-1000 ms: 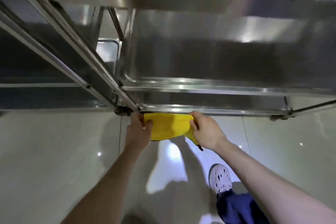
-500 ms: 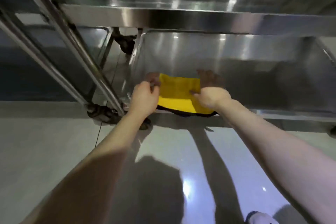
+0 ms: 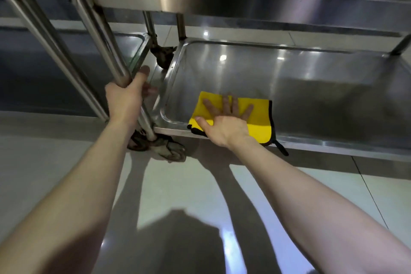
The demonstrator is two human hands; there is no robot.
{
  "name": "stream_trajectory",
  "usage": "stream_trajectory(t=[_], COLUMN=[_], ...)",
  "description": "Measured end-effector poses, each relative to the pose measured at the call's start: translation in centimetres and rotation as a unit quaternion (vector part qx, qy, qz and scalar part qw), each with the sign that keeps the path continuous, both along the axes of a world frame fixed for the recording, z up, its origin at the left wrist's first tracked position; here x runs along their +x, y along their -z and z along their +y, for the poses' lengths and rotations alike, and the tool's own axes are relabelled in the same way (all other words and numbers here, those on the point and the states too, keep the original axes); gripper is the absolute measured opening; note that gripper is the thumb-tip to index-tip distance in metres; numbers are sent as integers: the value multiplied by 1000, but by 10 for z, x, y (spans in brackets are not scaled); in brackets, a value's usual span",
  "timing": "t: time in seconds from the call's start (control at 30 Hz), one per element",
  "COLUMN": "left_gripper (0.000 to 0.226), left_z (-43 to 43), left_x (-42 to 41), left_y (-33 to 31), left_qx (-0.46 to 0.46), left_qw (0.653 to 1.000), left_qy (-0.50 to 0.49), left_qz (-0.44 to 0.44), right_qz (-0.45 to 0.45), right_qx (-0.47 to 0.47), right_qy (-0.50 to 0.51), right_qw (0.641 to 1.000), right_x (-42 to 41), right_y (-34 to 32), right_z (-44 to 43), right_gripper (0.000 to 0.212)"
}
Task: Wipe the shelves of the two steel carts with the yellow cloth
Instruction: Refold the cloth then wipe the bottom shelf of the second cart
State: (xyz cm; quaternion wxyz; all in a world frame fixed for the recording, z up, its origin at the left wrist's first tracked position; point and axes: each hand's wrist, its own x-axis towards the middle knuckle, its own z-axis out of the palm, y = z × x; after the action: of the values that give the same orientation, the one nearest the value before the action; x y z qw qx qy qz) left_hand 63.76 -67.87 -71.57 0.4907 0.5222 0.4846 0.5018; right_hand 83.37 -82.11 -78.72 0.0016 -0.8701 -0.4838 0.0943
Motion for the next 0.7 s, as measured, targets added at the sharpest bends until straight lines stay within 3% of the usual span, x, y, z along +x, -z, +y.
stream_trajectory(t=[0.1,0.23,0.33,0.43,0.57,0.7], left_gripper=[49,37,21,28,37,29], left_z=[-1,-2,-4,-10,-15,-19], left_x=[5,10,14,17,22,29], left_y=[1,4,7,6,9,12], left_qx=[2,4,19,28,35,36], left_qw=[1000,999,998,998,998,997], left_qy=[4,-3,-4,-10,-13,-42], left_qz=[14,-42,-52,-59,-57,-54], right_qz=[-13,31,45,30,25,21], right_qx=[4,-8,-4,15,10,28], right_qy=[17,28,72,111,127,88], right_qw=[1000,999,996,993,992,995], right_x=[4,17,63,121,159,143], right_y=[-2,5,6,3,3,3], right_z=[-14,-27,-21,-11,37,109], right_gripper=[88,94,96,98,100,101])
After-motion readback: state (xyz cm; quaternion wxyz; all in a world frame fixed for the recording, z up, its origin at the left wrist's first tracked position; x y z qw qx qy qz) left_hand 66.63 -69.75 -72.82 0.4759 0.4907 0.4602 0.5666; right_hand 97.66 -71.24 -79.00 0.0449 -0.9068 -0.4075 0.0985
